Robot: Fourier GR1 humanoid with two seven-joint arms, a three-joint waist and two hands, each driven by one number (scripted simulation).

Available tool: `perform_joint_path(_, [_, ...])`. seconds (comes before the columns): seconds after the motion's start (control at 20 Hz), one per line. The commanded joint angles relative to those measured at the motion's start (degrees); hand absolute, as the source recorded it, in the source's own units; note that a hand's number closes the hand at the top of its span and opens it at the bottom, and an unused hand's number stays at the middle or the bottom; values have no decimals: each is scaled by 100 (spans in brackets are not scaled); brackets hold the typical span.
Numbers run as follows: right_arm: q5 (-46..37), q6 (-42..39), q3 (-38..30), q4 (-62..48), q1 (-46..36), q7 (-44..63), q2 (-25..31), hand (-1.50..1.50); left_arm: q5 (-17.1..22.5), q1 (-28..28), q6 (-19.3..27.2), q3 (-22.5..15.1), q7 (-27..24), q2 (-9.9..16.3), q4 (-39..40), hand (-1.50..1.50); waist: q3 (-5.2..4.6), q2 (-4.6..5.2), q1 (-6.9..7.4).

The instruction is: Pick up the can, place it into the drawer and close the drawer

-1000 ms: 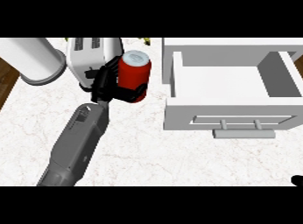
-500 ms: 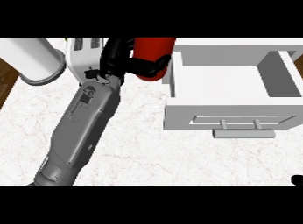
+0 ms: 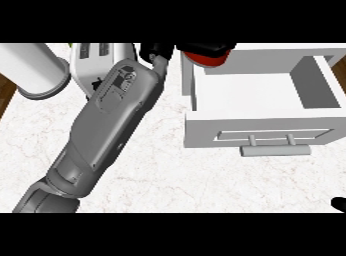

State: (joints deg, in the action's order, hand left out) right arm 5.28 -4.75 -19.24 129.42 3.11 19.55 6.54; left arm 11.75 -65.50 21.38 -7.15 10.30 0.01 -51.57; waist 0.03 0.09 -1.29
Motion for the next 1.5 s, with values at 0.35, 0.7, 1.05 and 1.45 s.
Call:
perform_joint_path(0.35, [167, -132, -213, -306, -62, -339, 102, -150, 314, -1900, 164, 71, 261, -1, 1736, 150, 8, 46, -106])
perform_joint_path(0.7, [-143, 45, 212, -138, -220, -179, -94, -150, 963, -2387, 638, -656, 107, -1, 2413, 150, 12, 70, -260])
perform_joint_path(1.05, [24, 43, 179, -112, -611, 290, 183, -150, 1300, -2347, 1092, -1094, -374, -1, 2865, 150, 14, 102, -411])
perform_joint_path(1.45, [-249, 94, 403, -129, -712, 173, 121, -150, 1492, -2599, 1560, -1178, -681, -1, 3278, -150, 18, 151, -495])
